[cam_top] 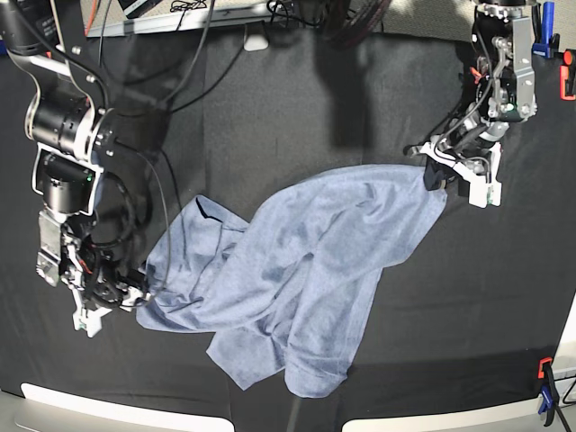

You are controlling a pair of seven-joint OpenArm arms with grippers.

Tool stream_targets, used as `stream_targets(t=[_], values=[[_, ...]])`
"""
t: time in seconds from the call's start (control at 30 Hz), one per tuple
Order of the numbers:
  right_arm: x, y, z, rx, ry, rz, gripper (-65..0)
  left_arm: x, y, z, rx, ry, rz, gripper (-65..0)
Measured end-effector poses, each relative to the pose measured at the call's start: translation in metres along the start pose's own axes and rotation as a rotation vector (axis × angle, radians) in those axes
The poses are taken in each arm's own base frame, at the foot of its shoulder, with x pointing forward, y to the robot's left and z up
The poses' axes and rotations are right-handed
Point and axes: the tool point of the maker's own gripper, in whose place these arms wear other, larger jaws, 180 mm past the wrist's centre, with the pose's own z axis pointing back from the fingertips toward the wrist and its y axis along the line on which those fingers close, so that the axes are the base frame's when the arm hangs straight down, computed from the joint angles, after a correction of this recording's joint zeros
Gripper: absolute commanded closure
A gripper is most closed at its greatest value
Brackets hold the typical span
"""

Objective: Layout the t-shirt on the table in an organized manner, then fold the t-shirt properly
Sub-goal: 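Stretch the shirt between both grippers and lay it flat on the table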

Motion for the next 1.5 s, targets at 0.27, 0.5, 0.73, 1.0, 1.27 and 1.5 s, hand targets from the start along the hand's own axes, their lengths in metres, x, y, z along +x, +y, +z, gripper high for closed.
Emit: stream_targets(t=[0.27, 0.5, 0.73, 1.0, 1.27, 1.5], values=[[-0.005, 0.022, -0.007, 0.040, -0.004, -0.001, -1.3, 0.000, 0.000, 0.000, 0.000, 0.000, 0.000, 0.0], [-0.004, 0.015, -0.007, 0.005, -0.003, 0.059, 0.0, 0.004, 0.000, 0.000, 0.000, -0.025, 0.000, 0.0], [-0.006, -0.014, 0.022, 0.036, 0.097, 0.145, 0.0, 0.011, 0.007, 0.008, 0.020, -0.027, -0.004, 0.0], [-0.008, -0.074, 0.093, -0.039, 0.114, 0.268, 0.0, 0.036, 0.031, 0.027, 0.085, -0.067, 0.006, 0.0], [-0.032, -0.099, 0.154, -0.076, 0.096, 0.255, 0.0, 0.031, 0.033, 0.064, 0.038, -0.101, 0.040, 0.0], [-0.053, -0.124, 0.220, -0.130, 0.014, 0.231, 0.0, 0.029, 0.038, 0.099, 0.029, -0.112, 0.039, 0.0]])
